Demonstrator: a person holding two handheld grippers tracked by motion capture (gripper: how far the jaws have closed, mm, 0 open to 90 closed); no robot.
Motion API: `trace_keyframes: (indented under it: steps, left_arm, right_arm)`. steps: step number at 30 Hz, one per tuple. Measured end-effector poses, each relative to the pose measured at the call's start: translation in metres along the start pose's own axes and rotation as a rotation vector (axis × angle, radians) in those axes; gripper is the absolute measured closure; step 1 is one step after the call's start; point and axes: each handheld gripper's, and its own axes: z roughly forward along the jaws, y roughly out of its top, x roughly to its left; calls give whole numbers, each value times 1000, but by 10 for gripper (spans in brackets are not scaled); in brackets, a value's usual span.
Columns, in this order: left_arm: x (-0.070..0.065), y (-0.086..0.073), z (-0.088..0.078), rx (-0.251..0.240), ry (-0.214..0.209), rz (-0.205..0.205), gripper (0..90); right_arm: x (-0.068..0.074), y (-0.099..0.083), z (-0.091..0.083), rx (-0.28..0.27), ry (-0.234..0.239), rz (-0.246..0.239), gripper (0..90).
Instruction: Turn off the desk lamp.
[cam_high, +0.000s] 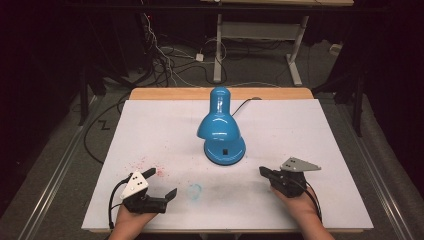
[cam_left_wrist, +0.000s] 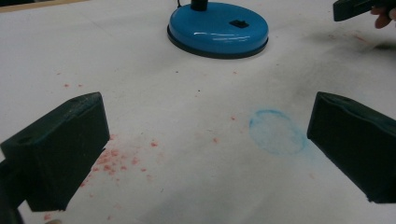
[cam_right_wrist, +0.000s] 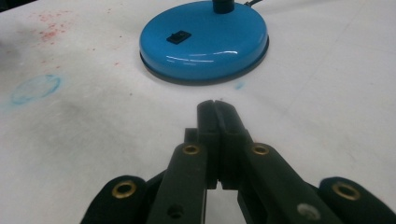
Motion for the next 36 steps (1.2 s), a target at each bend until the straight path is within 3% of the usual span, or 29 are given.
trace_keyframes:
  steps: [3,6,10,12,18,22,30,36]
  left_arm:
    - [0,0,0,5,-2,-1,0]
    - [0,0,1,6,1,-4,0]
    - [0,0,0,2,3,0,0]
    - [0,0,0,5,0,-1,0]
    - [1,0,0,0,-7,-1,0]
    - [1,0,-1,-2,-7,1,0]
    - [-1,1,0,11,-15,11,0]
    - [-3,2,-1,32,-3,1,0]
  right_arm:
    - [0,-4,-9,-9,-4,2,900]
    - [1,-5,-7,-6,-4,-7,894]
    - [4,-5,-2,-7,18,0,709]
    - [5,-5,0,-1,21,-9,562]
    - [6,-7,-2,3,-6,-35,195]
    - [5,-10,-9,-18,-27,-28,22]
    - [2,-25,-41,-82,-69,-18,3]
    - [-2,-30,-43,-109,-91,-25,2]
